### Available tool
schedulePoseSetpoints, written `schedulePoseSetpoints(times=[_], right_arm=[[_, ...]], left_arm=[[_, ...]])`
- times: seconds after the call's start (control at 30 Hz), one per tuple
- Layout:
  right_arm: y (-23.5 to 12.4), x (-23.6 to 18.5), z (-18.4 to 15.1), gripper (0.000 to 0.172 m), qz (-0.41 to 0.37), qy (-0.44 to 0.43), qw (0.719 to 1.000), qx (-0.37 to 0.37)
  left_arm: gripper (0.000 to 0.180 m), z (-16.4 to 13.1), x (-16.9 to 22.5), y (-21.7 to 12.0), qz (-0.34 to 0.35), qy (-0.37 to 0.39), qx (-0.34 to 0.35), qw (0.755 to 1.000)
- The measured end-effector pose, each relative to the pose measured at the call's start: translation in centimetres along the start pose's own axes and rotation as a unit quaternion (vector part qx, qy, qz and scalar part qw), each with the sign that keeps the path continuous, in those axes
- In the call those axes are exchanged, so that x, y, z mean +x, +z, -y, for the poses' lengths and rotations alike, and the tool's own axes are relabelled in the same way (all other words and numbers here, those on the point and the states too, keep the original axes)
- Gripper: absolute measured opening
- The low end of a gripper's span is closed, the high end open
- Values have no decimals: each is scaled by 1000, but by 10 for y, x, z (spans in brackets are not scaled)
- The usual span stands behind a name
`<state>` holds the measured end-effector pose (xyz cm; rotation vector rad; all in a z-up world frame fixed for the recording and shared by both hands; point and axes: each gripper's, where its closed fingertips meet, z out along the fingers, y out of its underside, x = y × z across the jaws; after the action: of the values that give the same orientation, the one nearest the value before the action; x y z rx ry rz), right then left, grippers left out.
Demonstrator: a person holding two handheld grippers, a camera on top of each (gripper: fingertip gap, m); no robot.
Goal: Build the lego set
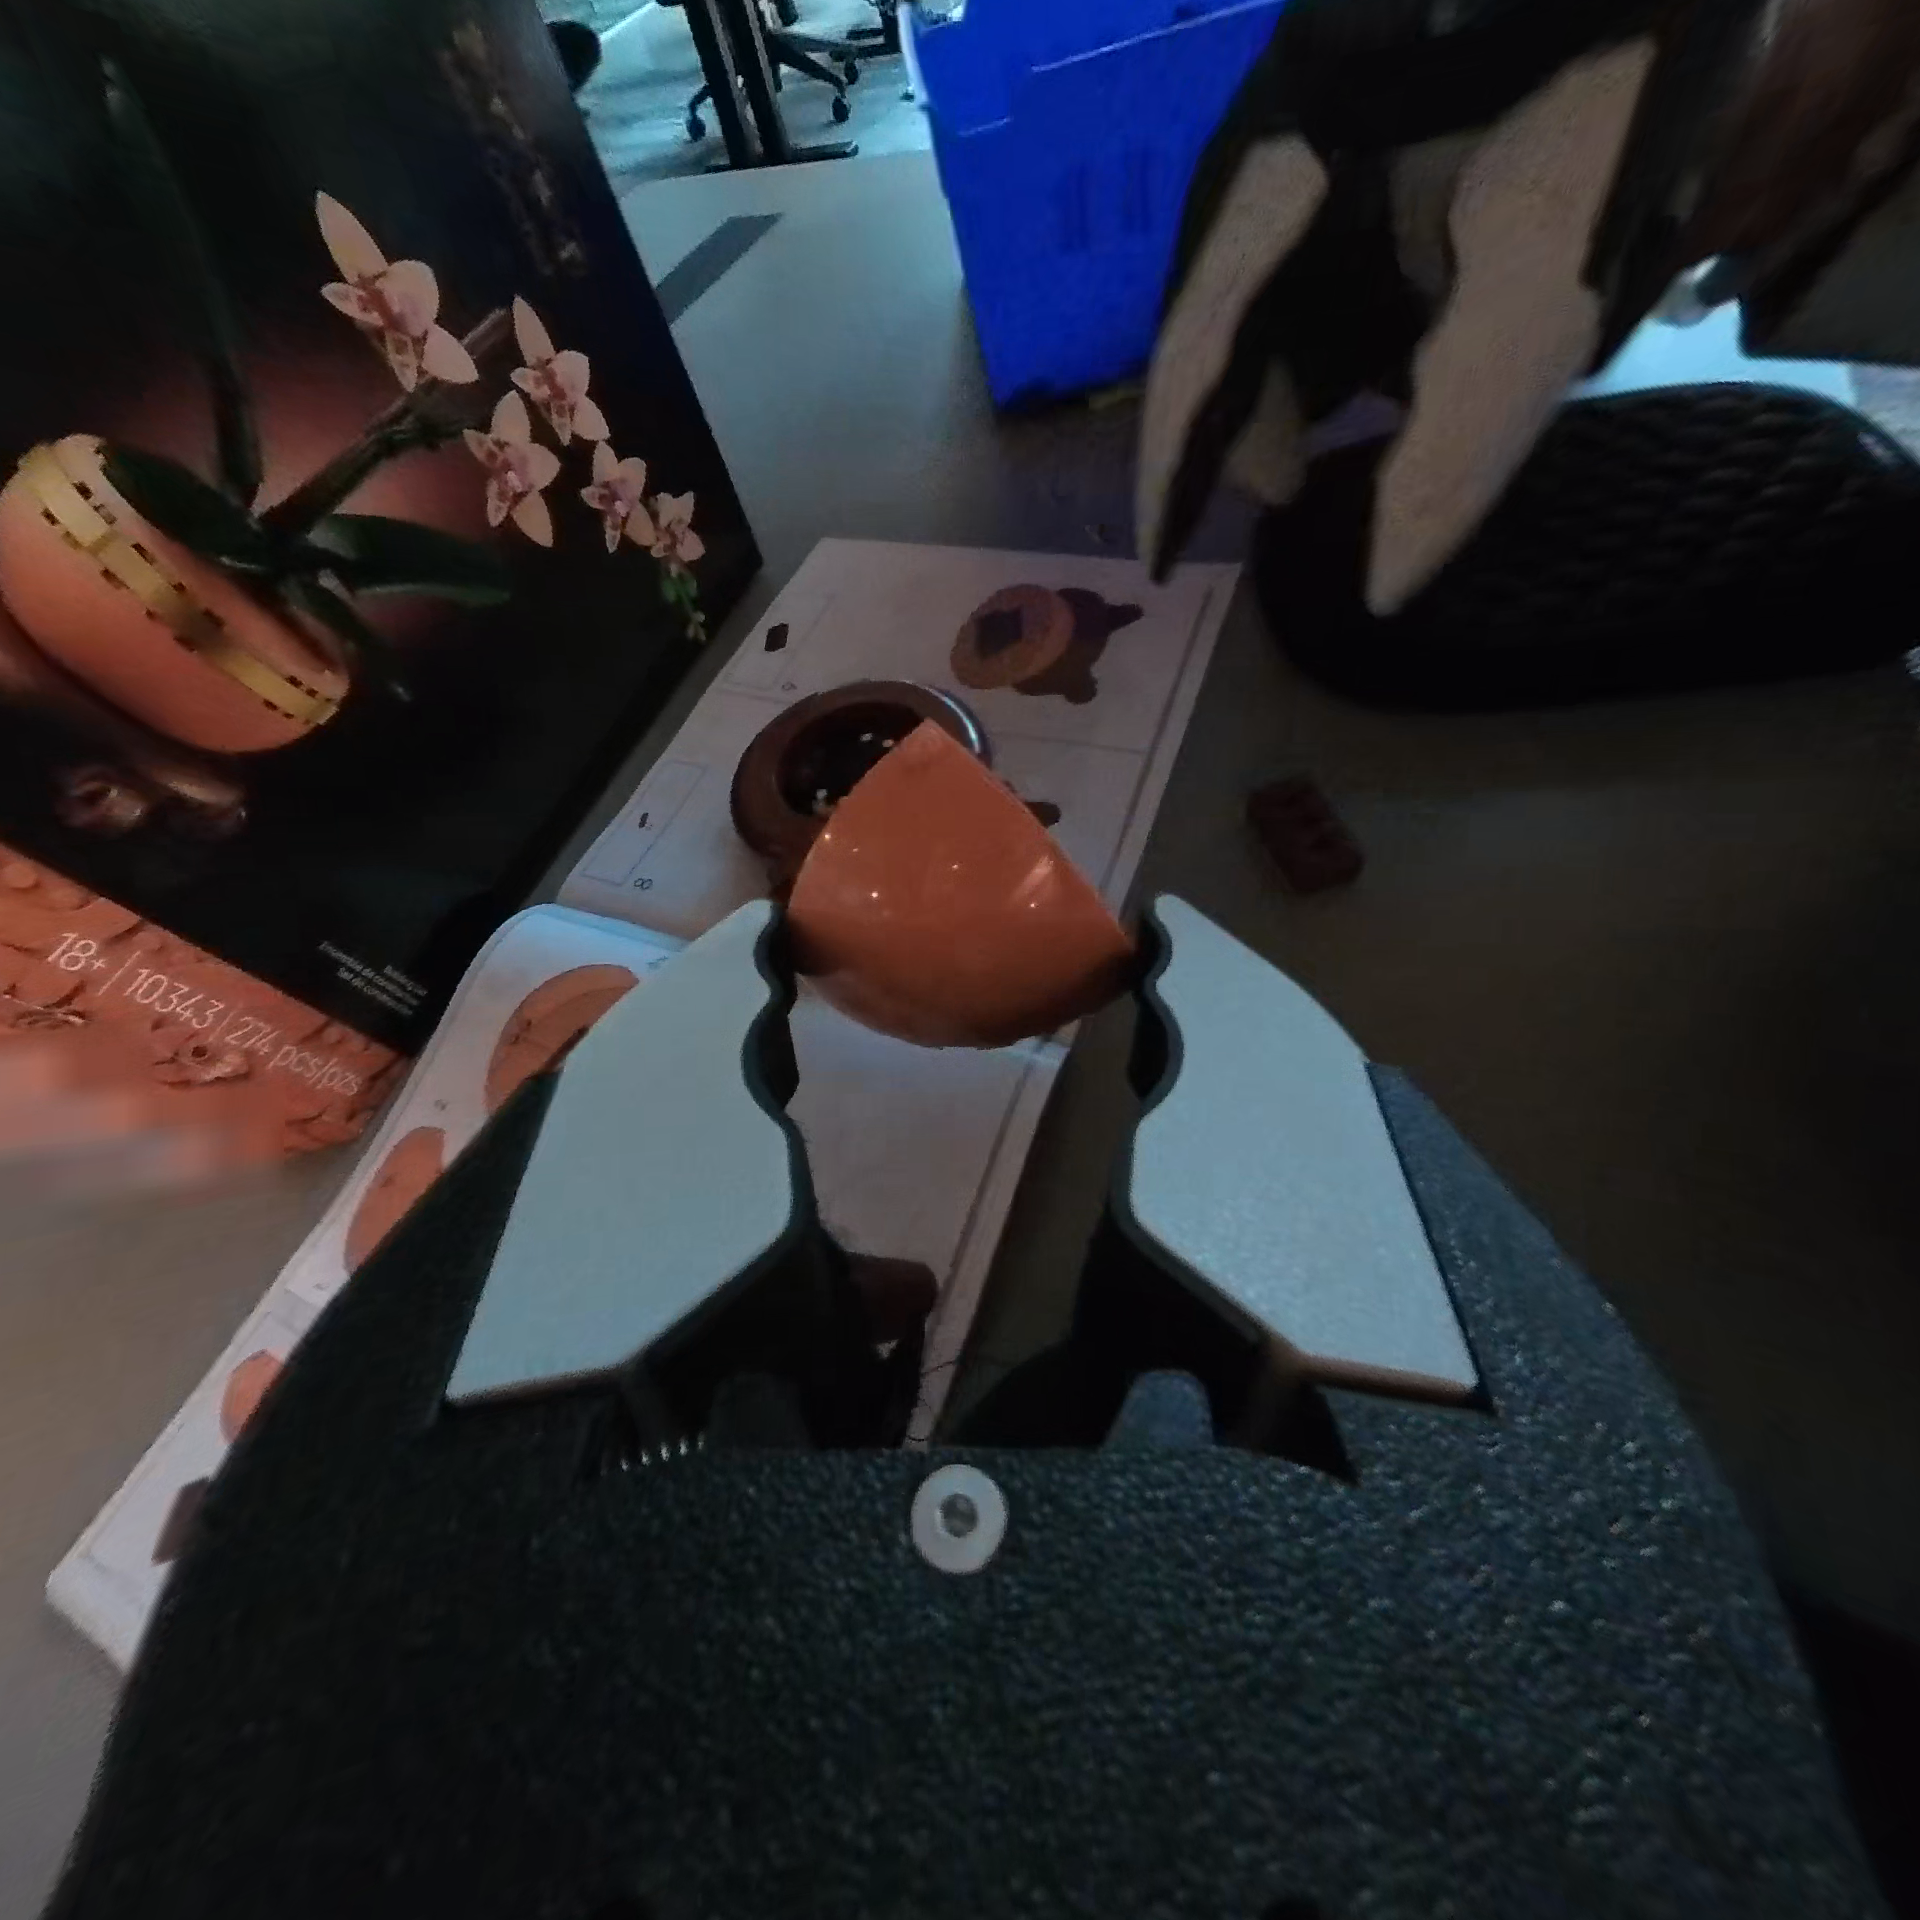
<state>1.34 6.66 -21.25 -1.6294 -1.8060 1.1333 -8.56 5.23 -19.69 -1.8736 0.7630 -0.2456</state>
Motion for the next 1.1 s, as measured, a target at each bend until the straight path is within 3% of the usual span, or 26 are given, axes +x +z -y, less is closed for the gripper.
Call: schedulePoseSetpoints(times=[0.1,0.43,0.53,0.7,0.83,0.97,1.1], right_arm=[[9,-12,-30,41,10,-14,998,-62],[39,-6,-44,31,89,-206,963,-149],[43,-6,-44,19,114,-213,960,-145],[41,-11,-36,17,148,-191,961,-133],[43,-5,-36,18,135,-255,945,-152],[43,-5,-32,17,142,-240,945,-172],[32,-24,12,16,165,-194,956,-148]], left_arm=[[63,-1,5,0,1,-13,4,1000],[63,-2,19,-1,-11,-47,14,999],[63,2,19,-4,-19,-64,33,997],[63,11,18,-7,-33,-87,68,993],[63,7,22,-3,-31,-61,51,996],[63,3,24,2,-22,-30,28,999],[63,9,21,0,16,46,39,998]])
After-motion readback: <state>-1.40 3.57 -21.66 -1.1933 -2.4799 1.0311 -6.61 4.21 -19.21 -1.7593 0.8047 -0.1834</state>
